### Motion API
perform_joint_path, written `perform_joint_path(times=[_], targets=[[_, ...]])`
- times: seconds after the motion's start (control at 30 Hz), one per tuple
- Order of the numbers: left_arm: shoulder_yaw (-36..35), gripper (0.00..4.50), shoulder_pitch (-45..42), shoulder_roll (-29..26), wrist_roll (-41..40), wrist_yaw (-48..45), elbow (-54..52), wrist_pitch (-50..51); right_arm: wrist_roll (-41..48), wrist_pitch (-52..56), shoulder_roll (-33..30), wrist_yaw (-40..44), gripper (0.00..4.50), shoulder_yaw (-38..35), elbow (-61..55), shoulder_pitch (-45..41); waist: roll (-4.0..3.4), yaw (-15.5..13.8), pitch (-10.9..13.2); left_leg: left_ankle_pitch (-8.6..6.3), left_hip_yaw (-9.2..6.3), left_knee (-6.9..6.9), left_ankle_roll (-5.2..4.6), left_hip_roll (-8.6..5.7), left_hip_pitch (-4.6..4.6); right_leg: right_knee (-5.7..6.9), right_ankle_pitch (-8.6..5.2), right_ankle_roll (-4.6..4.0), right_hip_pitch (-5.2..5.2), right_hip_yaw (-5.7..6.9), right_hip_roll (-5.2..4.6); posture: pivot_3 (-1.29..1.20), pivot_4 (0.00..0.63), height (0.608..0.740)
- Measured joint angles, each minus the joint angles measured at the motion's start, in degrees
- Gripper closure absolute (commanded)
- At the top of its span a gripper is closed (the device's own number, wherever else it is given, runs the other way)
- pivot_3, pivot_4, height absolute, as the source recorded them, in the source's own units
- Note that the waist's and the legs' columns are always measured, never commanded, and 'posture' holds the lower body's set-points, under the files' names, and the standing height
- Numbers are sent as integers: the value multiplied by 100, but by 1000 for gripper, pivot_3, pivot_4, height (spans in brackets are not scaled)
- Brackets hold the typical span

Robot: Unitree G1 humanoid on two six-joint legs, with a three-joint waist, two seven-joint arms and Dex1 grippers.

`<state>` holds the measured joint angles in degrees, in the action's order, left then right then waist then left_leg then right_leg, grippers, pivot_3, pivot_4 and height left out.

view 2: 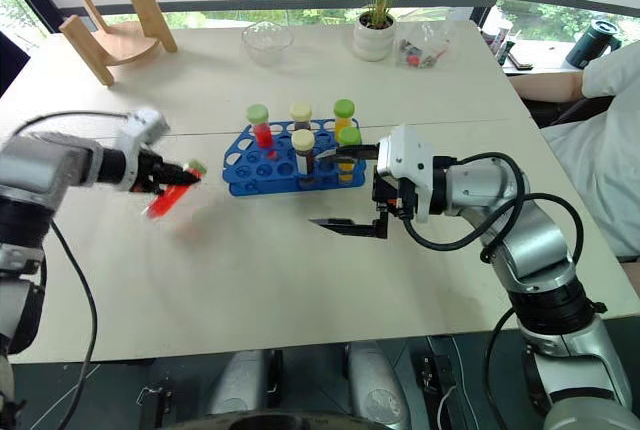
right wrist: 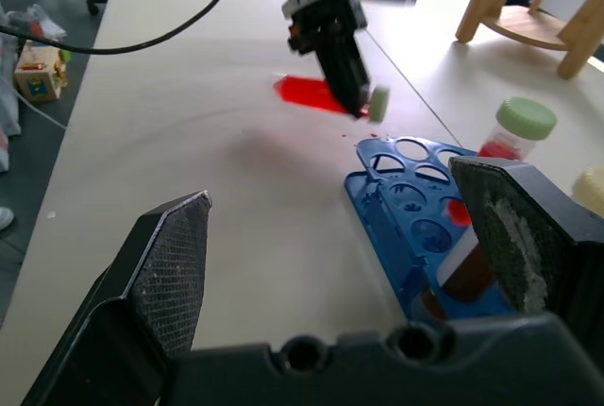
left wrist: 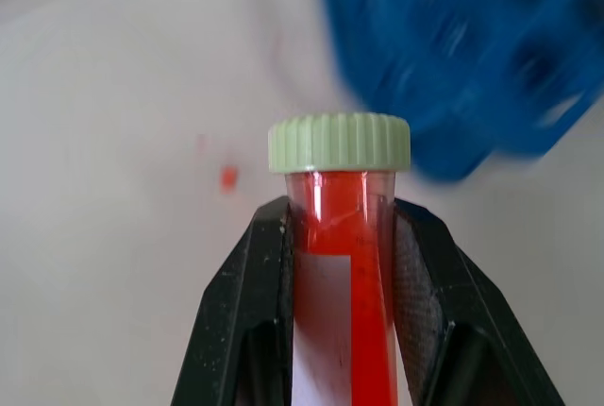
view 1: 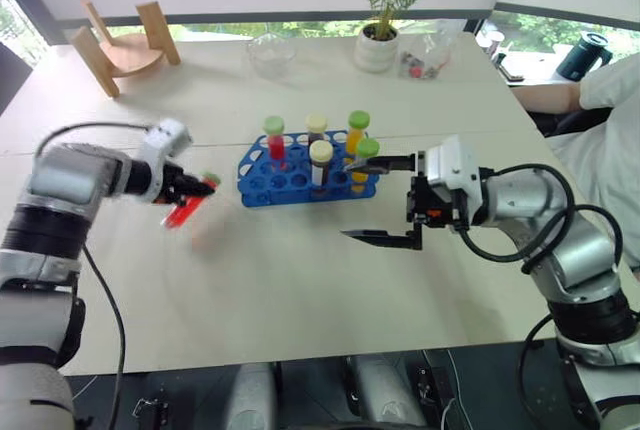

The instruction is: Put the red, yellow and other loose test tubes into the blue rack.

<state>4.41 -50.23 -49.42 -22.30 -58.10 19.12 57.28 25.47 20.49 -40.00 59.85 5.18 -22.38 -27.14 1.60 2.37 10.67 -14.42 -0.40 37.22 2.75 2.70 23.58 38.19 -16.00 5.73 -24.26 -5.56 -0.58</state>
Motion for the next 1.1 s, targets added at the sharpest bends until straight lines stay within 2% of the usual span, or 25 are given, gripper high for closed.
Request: perform_joint_path(times=[0.03,0.13,0.23,0.33,0.43,0.63,0.83,1.1], targets=[[-504,3700,-56,137,-250,68,-172,-22,-4,0,4,-54,0,-12,-4,12,-1,1,0,0,2,1,0,-1,0,-1,0,1,0,0,-3,0,150,740],[-1905,3700,88,1123,-1223,595,-1258,-71,-44,15,82,-284,0,-60,-7,41,-5,-16,-4,0,2,5,0,-1,-4,1,2,4,10,-1,-11,0,150,740],[-2351,3700,741,2134,-1607,1267,-2016,-344,-53,30,138,-437,0,-60,-9,42,-7,13,-5,0,3,5,1,0,-15,5,4,5,16,-5,-8,0,150,740],[-2236,3700,1462,2776,-1447,1563,-2281,-1163,-67,30,156,-537,0,-60,-9,43,-7,32,-5,2,3,4,3,2,-20,9,7,2,15,-7,0,0,150,740],[-1913,3700,1962,3072,-1035,1480,-2290,-2341,-80,30,180,-596,0,-60,-9,42,-7,1,-5,3,3,5,5,0,-19,9,7,2,16,-7,-2,0,150,740],[-1470,3700,2120,3527,-137,1459,-1395,-4579,-114,30,206,-688,0,-60,-9,41,-5,-46,-6,3,4,13,5,-5,-19,-6,11,9,30,-8,-5,0,150,740],[-1328,3700,2122,3902,81,1459,-622,-5730,-160,43,218,-790,0,-60,-12,42,-5,-44,-6,2,1,10,4,-5,-20,-6,11,10,30,-7,-3,0,150,740],[-1195,3700,1975,4082,222,1441,155,-6717,-158,163,220,-931,0,-62,-160,46,-5,-17,-6,3,0,10,4,-5,-21,-5,11,11,31,-6,-2,0,150,740]])
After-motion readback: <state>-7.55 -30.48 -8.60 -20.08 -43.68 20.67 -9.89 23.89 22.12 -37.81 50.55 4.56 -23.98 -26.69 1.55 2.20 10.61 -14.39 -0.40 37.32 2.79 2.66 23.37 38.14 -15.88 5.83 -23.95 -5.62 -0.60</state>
